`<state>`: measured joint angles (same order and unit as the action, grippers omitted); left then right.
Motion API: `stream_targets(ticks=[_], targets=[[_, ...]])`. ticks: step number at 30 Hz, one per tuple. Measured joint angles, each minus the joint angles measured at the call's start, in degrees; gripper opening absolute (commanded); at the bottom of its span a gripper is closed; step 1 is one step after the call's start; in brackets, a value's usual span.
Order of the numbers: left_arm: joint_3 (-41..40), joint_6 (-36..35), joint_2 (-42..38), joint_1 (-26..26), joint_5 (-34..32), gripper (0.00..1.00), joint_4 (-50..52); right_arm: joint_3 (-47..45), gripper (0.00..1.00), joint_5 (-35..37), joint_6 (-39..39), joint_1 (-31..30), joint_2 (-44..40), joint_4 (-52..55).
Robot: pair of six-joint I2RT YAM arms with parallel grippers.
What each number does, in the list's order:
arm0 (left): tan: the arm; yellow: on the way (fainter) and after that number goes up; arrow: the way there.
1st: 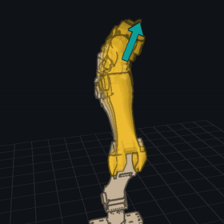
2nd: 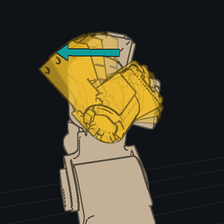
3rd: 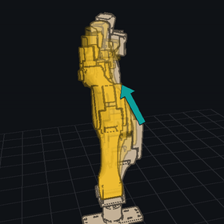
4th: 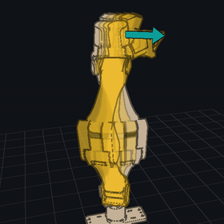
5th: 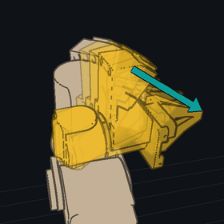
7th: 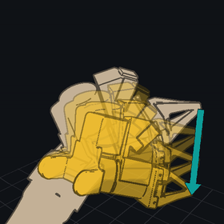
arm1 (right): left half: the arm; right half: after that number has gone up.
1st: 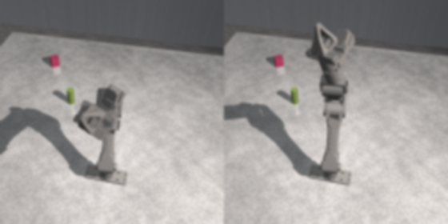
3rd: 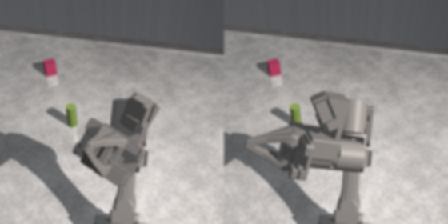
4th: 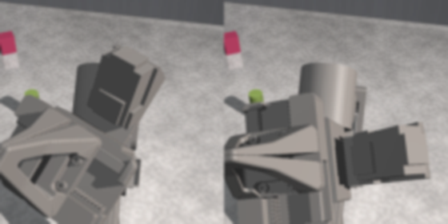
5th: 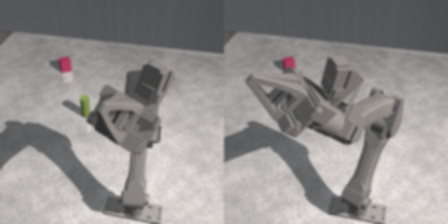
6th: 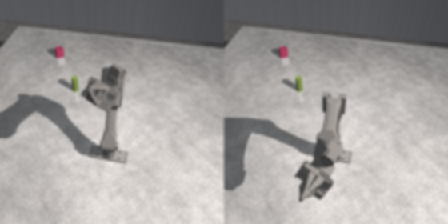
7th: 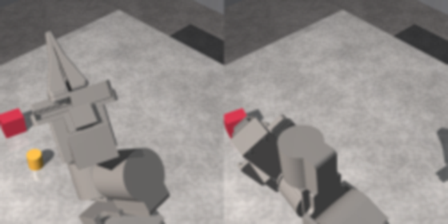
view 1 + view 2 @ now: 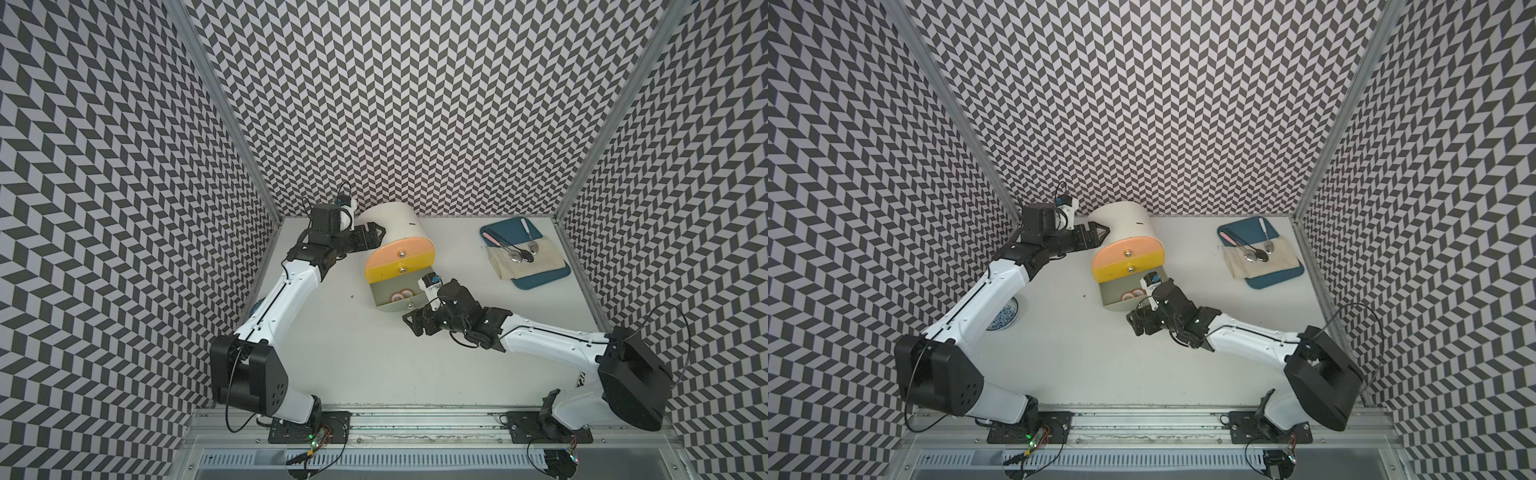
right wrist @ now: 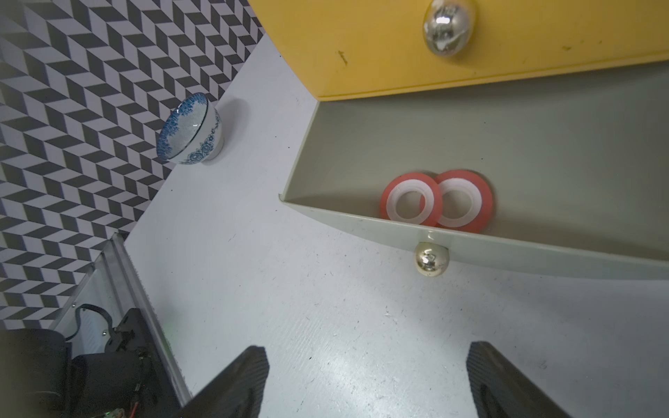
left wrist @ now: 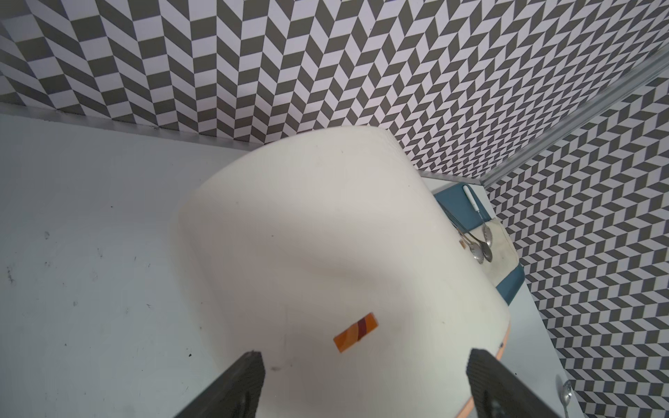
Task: Place the transparent tape into the drawer according to color
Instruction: Close the drawer in the storage box.
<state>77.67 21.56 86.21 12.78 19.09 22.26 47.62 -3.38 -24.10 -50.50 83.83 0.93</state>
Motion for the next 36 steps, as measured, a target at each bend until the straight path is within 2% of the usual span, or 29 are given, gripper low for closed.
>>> stream_targets(ticks=[14,20,23,26,30,36], targets=[[1.3,-1.1,2.8,0.7,-2.8,0.85,2.1,-2.8,0.63,3.5,-3.4,-0.7,4.3,-7.9],[1.3,-1.2,2.8,0.7,-3.0,0.85,2.1,-2.7,0.47,4.6,-4.7,-0.7,7.5,-9.4],[1.3,-1.3,2.8,0.7,-3.0,0.85,2.1,-2.4,0.36,5.0,-5.3,-0.7,9.0,-9.6],[1.3,-1.4,2.8,0.7,-3.0,0.85,2.1,-2.1,0.3,5.2,-5.9,-0.7,10.1,-10.3],[1.3,-1.4,2.8,0.7,-3.0,0.85,2.1,-1.8,0.25,5.5,-6.4,-0.7,10.7,-10.9],[1.2,-1.8,2.7,0.7,-3.0,0.85,2.2,-0.2,0.22,6.6,-6.6,-0.7,12.3,-11.7]])
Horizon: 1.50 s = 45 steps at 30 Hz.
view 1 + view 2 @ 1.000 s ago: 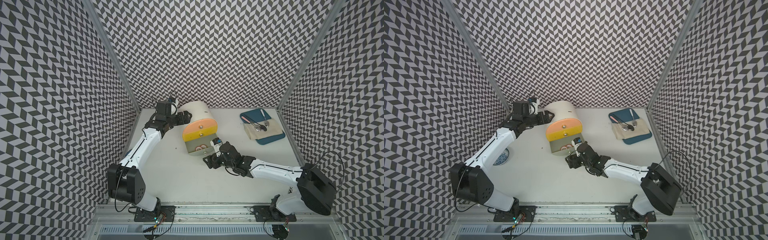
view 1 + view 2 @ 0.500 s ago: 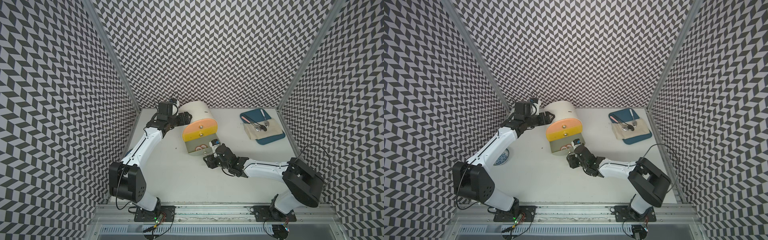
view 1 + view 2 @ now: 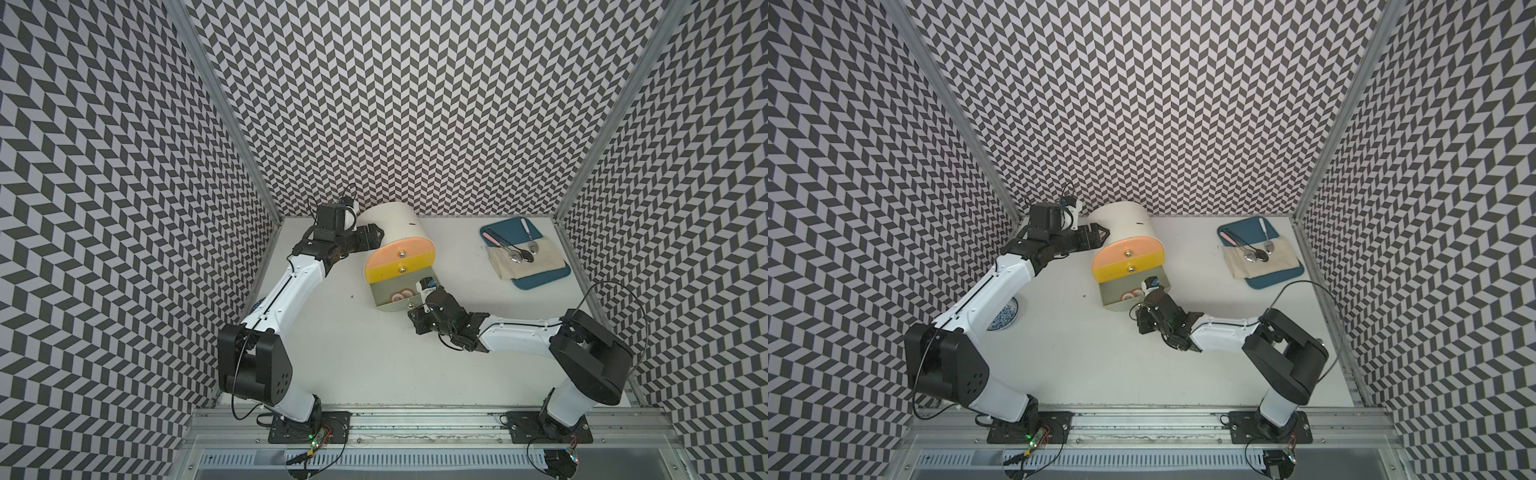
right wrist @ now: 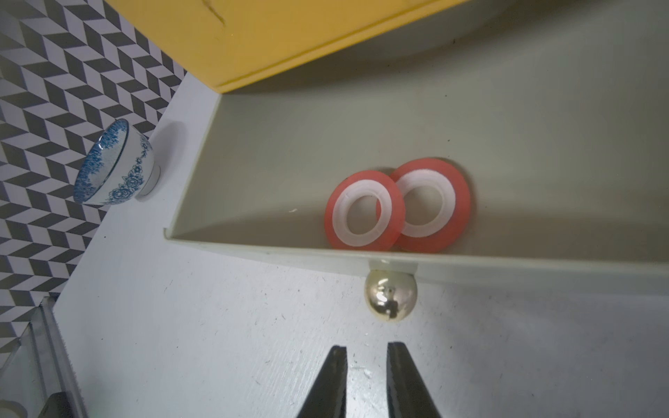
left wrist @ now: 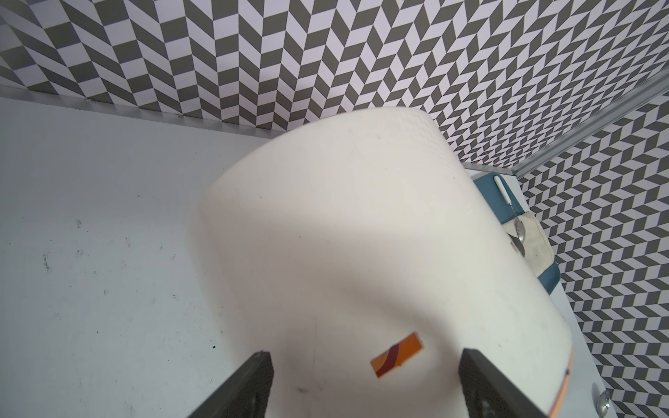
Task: Place the transparent tape into the drawer according to color
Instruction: Close the drawer in the storage box.
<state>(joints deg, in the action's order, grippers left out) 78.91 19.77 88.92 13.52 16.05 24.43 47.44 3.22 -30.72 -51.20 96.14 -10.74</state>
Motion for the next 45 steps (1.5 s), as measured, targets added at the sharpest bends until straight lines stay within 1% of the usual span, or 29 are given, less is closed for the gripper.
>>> stream_targets(ticks=[18,41,45], targets=[[0.0,-0.9,-0.2,0.0,-0.3,0.85,0.1,5.7,0.18,4.1,0.7,0.6,4.1,0.2],[-1.2,-1.1,-1.6,0.0,0.1,0.85,1.0,10.6,0.18,7.5,2.1,2.7,8.1,-0.1],[-1.7,-1.1,-2.1,0.0,0.1,0.85,1.0,10.4,0.2,6.9,1.9,2.8,8.0,-0.2]])
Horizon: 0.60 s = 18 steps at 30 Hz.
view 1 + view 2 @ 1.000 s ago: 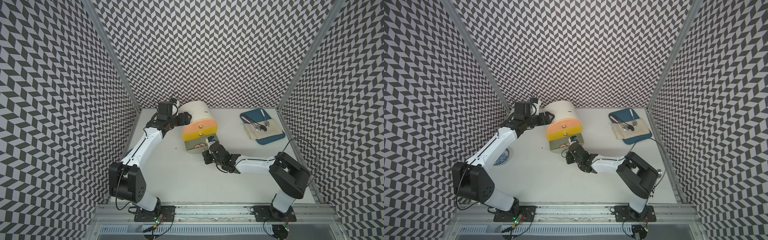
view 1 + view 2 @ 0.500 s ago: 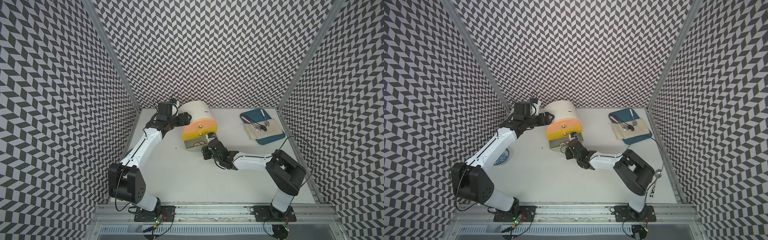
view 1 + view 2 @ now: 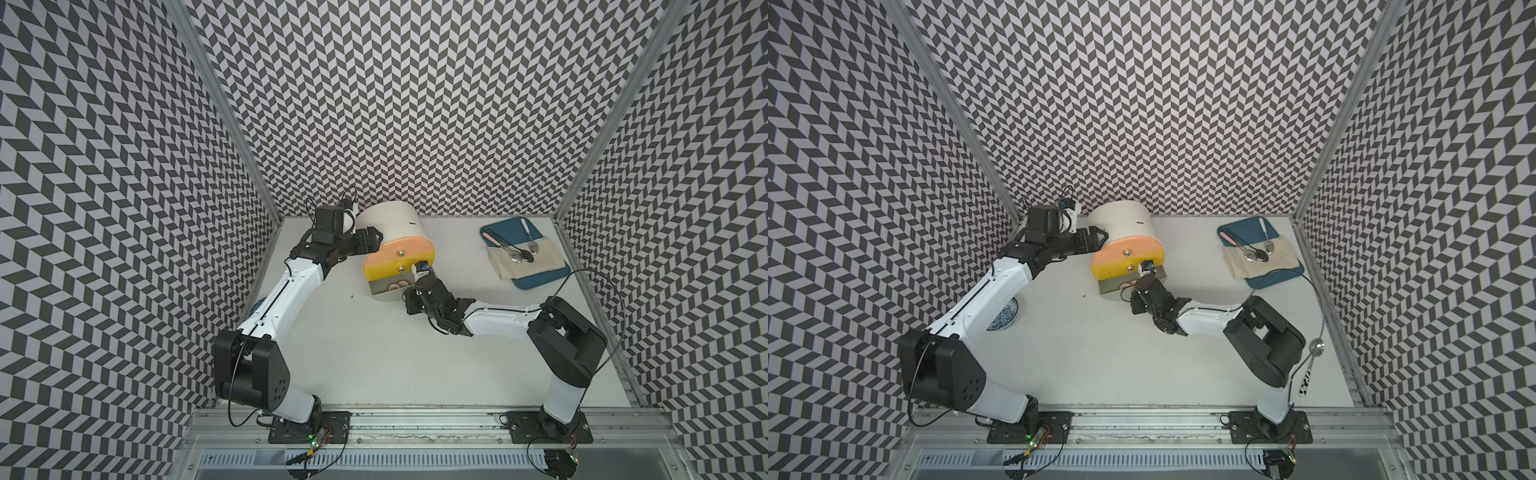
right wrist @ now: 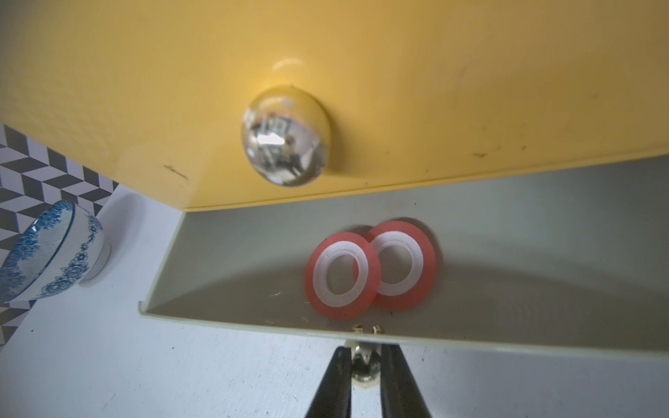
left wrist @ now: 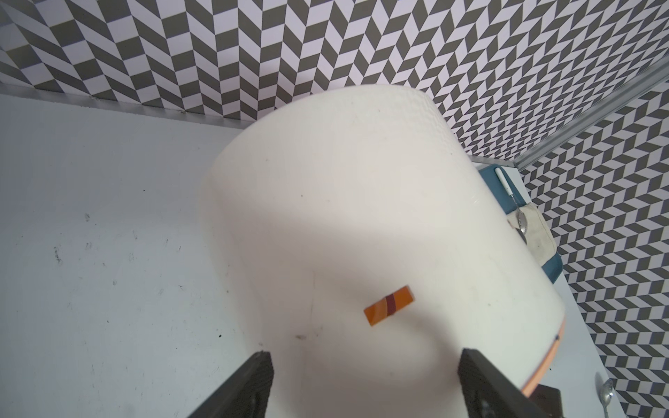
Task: Place the transparent tape into the drawer according to color
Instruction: Close the drawer in the storage box.
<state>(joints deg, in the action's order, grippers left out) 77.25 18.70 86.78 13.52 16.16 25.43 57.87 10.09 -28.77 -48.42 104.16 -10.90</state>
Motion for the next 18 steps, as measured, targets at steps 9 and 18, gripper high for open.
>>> stream_targets(ticks=[9,18], targets=[[0.0,0.0,0.0,0.0,0.0,0.85,0.0,-7.0,0.21,-4.6,-2.4,-0.2,-5.0,-0.2],[-0.3,0.0,-0.3,0.0,0.0,0.85,0.0,-6.3,0.21,-6.4,-2.6,-0.2,-3.9,-0.3]])
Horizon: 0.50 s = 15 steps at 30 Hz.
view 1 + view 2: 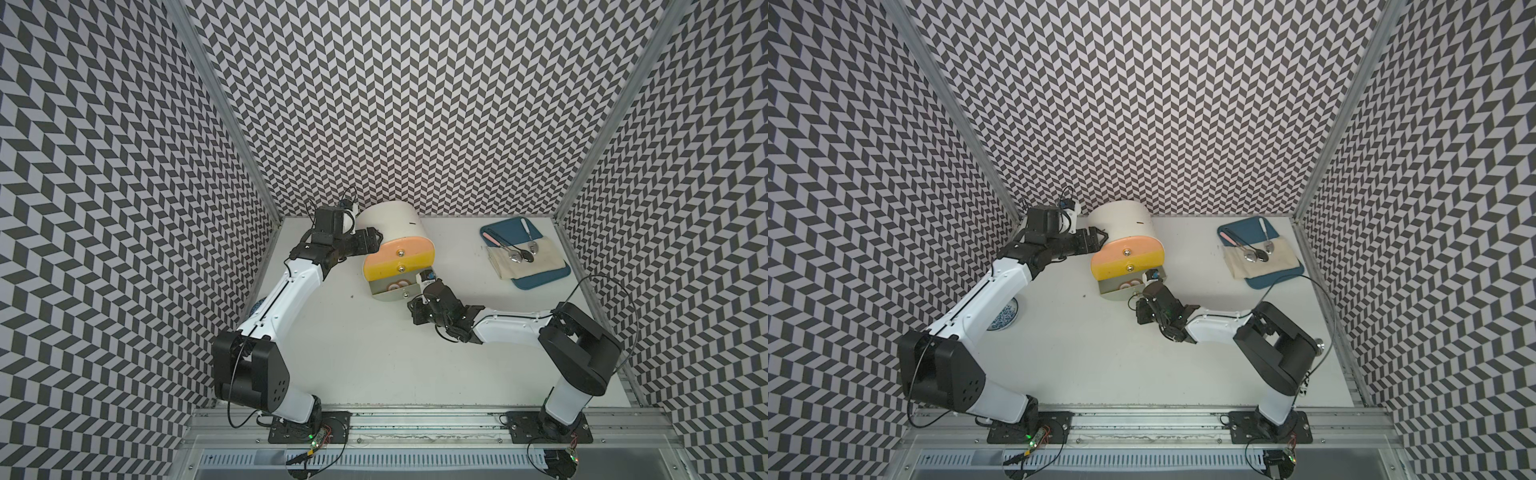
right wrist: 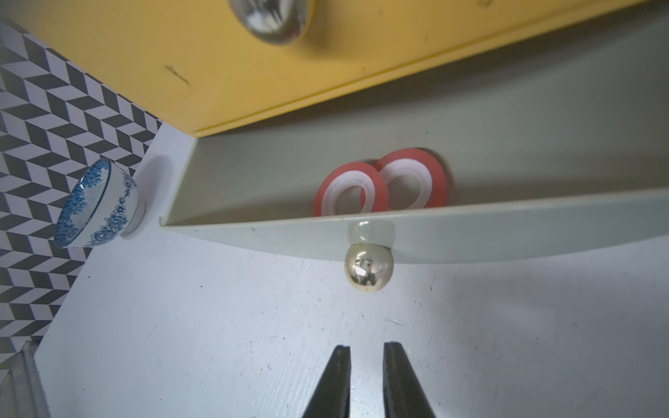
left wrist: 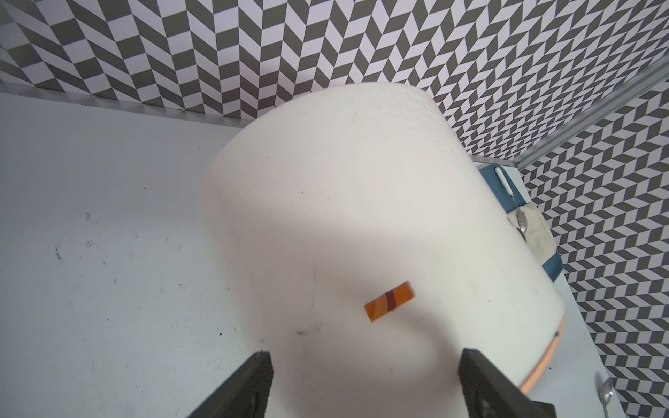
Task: Place the transparent tape into the drawer according to color
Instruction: Close the drawer in the storage box.
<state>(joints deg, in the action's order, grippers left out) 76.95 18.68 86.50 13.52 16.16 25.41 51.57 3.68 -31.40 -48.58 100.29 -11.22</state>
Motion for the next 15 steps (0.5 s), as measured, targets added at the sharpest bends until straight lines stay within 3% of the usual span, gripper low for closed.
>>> stream_targets(ticks=[15], targets=[[-0.6,-0.9,-0.6,-0.4,0.4,0.85,0.1,6.7,0.17,0.8,0.3,0.6,5.5,0.2]])
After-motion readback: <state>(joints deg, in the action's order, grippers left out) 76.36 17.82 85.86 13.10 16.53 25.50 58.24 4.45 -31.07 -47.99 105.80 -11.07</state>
